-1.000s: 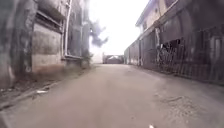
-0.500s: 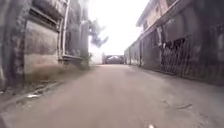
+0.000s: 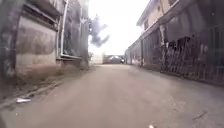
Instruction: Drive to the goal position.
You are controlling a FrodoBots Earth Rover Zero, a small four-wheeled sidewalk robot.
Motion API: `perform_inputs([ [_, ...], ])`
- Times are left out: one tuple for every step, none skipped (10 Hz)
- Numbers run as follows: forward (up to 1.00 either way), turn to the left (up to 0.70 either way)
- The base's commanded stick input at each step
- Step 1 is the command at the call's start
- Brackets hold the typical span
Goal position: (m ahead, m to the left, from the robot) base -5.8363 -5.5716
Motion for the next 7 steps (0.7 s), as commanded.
perform_inputs([
  [0.50,0.00],
  [0.50,0.00],
  [0.50,0.00],
  [0.50,0.00],
  [0.50,0.00],
  [0.50,0.00],
  [0.50,0.00],
])
